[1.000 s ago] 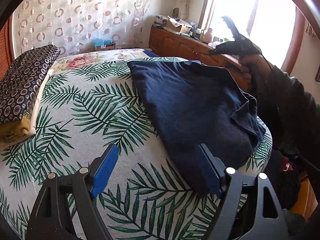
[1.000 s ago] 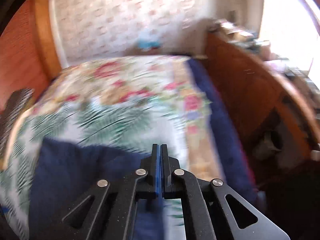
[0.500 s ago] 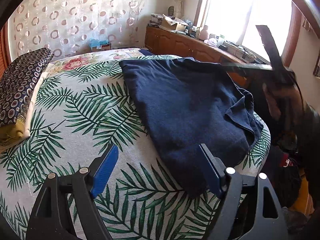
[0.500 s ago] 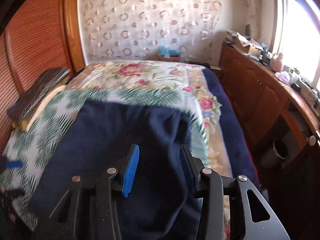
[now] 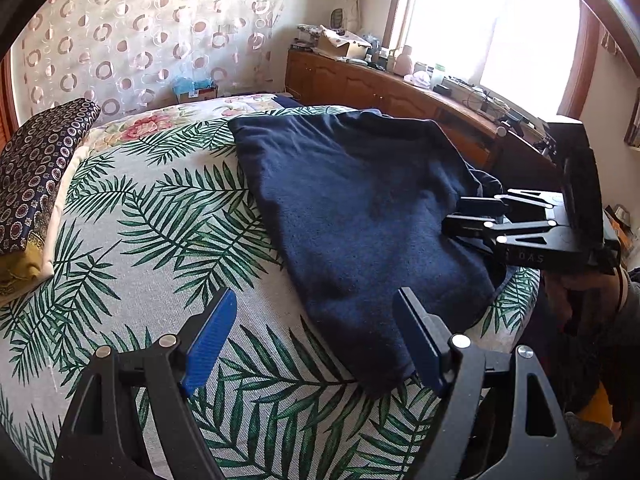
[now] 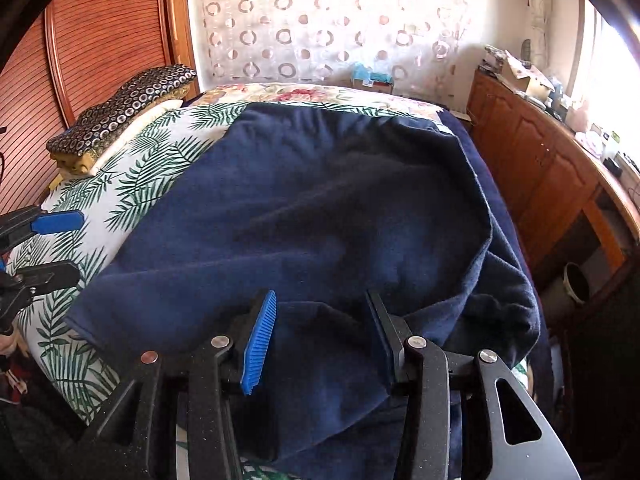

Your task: Fold small clothes

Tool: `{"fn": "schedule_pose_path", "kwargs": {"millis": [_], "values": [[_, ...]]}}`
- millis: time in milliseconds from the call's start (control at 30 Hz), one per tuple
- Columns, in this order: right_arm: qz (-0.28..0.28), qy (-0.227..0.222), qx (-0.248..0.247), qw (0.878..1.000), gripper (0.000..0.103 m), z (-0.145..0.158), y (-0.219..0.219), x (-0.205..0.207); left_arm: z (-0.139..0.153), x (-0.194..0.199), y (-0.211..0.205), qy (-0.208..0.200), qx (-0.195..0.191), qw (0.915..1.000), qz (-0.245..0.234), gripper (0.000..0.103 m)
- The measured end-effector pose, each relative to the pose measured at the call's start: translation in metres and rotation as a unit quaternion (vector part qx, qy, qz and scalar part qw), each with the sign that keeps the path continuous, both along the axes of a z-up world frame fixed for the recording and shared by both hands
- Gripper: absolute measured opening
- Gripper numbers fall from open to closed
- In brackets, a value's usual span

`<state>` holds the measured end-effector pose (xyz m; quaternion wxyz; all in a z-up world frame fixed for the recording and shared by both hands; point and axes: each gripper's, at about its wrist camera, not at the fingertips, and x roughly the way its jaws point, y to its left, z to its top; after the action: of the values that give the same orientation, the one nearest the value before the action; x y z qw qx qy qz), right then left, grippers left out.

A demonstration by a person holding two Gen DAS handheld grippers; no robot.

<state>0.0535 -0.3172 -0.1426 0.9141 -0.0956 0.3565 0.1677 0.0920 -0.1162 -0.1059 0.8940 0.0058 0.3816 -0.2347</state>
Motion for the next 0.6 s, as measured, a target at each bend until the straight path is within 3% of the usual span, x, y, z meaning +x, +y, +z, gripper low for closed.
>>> {"fn": "schedule_pose_path", "kwargs": {"millis": [500, 600], "values": [[0.008, -0.013, -0.031, 0.999, 0.046, -0.006, 0.022, -0.010, 0.000, 0.001, 0.001, 0.002, -0.006, 1.0000, 0.003, 0.081], [0.010, -0.015, -0.031, 0.999, 0.034, -0.007, 0.018, -0.015, -0.001, 0.000, 0.000, 0.001, -0.005, 1.0000, 0.001, 0.081]]}}
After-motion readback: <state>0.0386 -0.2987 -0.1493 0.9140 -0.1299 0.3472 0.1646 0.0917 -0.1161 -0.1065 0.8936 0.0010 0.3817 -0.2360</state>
